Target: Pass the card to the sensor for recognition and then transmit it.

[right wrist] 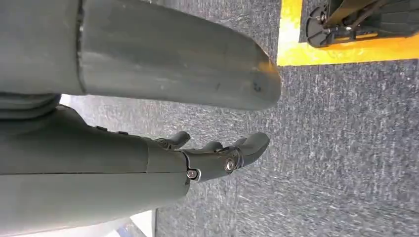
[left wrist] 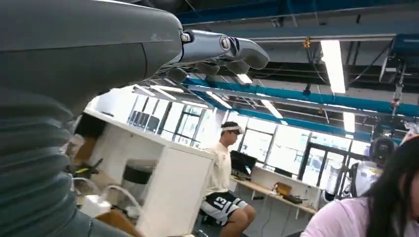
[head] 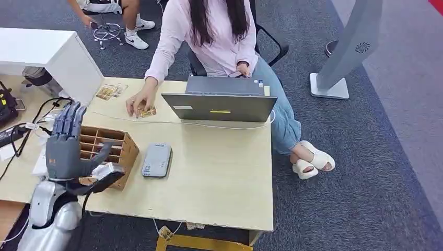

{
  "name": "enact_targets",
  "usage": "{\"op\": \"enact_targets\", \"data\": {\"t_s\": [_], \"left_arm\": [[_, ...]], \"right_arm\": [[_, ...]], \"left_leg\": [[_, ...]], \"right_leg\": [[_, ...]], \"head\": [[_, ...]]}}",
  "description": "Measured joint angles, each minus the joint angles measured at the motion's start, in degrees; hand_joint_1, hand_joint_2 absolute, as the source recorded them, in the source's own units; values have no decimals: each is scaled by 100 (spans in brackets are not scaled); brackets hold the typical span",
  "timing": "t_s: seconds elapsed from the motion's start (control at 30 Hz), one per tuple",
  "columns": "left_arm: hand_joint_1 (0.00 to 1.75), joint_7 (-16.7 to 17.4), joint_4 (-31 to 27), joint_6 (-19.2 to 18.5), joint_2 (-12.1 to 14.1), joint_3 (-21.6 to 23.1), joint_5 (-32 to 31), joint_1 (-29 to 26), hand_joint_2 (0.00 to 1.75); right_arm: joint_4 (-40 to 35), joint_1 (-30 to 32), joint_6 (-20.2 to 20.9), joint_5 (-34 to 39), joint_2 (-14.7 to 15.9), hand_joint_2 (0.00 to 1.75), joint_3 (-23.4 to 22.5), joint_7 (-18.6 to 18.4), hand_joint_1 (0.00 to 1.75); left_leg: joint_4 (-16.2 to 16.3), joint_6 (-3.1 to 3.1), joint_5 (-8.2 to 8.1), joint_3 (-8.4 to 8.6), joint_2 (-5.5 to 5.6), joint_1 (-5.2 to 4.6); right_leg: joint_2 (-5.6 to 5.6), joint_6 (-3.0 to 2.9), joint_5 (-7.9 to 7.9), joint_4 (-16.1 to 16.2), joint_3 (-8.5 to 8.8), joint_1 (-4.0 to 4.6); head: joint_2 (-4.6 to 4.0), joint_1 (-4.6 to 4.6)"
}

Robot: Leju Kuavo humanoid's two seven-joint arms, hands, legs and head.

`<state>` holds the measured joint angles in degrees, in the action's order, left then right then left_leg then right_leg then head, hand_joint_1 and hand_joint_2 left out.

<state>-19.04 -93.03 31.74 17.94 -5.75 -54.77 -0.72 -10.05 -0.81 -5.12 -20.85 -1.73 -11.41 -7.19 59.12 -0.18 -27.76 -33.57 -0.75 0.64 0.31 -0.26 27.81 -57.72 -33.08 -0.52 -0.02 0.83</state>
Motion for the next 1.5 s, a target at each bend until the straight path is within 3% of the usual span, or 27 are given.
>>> {"op": "enact_targets", "data": {"t_s": [0.13,0.23,0.47,0.6,0.9,1.5], "left_arm": [[0,-155,-632,-88,-105,-475,-103,-945,175],[0,-159,-889,-398,-199,-791,-280,-1454,175],[0,-194,-1068,-1221,-402,-1370,-640,-2038,175],[0,-172,-1048,-1534,-448,-1579,-771,-2088,175],[0,-17,-838,-1742,-448,-1654,-1023,-1849,175],[0,628,-473,-2044,37,-1162,-1075,-1377,175]], "right_arm": [[0,0,-70,37,-20,0,-155,-48,0],[0,4,-103,52,-39,0,-238,-59,0],[0,9,-135,50,-66,0,-365,-17,0],[0,9,-133,39,-68,0,-408,-6,0],[0,5,-70,-37,-68,0,-419,17,0],[0,-5,35,-103,-68,0,-454,120,0]], "left_leg": [[0,1,-4,1,4,0],[0,1,-4,1,8,1],[0,1,-4,7,15,1],[0,2,-3,7,26,1],[0,3,-2,10,32,1],[0,0,0,12,31,1]], "right_leg": [[-7,7,6,1,4,0],[-10,6,6,1,7,0],[-16,6,6,1,13,1],[-26,6,6,0,16,1],[-32,6,6,1,19,1],[-30,6,6,1,19,1]], "head": [[0,-2],[0,0],[0,-2],[0,0],[0,-2],[0,-2]]}}
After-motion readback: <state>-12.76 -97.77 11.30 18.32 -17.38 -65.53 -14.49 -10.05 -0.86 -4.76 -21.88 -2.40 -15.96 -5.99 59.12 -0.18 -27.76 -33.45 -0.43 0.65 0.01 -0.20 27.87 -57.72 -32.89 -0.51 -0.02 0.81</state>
